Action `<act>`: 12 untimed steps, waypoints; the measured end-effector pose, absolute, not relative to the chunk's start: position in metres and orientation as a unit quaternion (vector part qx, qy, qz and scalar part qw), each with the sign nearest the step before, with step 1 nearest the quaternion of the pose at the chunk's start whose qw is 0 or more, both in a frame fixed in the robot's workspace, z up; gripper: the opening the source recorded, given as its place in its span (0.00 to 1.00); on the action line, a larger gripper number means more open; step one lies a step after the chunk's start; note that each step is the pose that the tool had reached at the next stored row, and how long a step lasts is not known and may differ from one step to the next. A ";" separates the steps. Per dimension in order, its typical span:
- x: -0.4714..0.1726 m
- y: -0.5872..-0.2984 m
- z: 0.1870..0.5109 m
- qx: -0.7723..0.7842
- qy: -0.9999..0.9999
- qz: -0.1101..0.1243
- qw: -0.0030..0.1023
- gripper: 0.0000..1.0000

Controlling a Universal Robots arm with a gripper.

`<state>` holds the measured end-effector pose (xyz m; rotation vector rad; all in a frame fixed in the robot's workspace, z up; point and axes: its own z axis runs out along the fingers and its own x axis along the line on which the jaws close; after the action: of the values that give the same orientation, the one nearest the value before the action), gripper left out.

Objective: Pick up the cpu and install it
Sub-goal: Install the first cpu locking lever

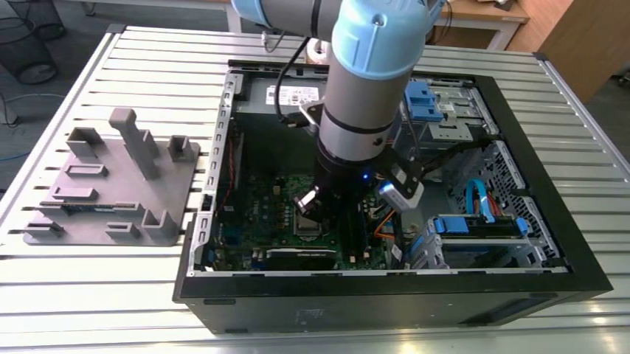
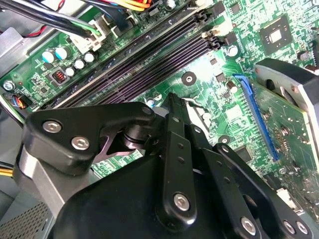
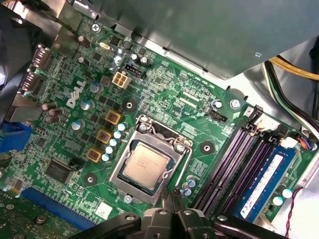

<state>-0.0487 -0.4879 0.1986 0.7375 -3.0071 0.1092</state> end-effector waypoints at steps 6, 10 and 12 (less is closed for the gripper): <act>-0.049 -0.488 0.198 0.238 -0.970 0.035 0.022 0.11; -0.049 -0.488 0.198 0.238 -0.970 0.035 0.022 0.11; -0.048 -0.488 0.197 0.238 -0.970 0.035 0.022 0.11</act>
<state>-0.0485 -0.4884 0.1971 0.7375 -3.0073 0.1088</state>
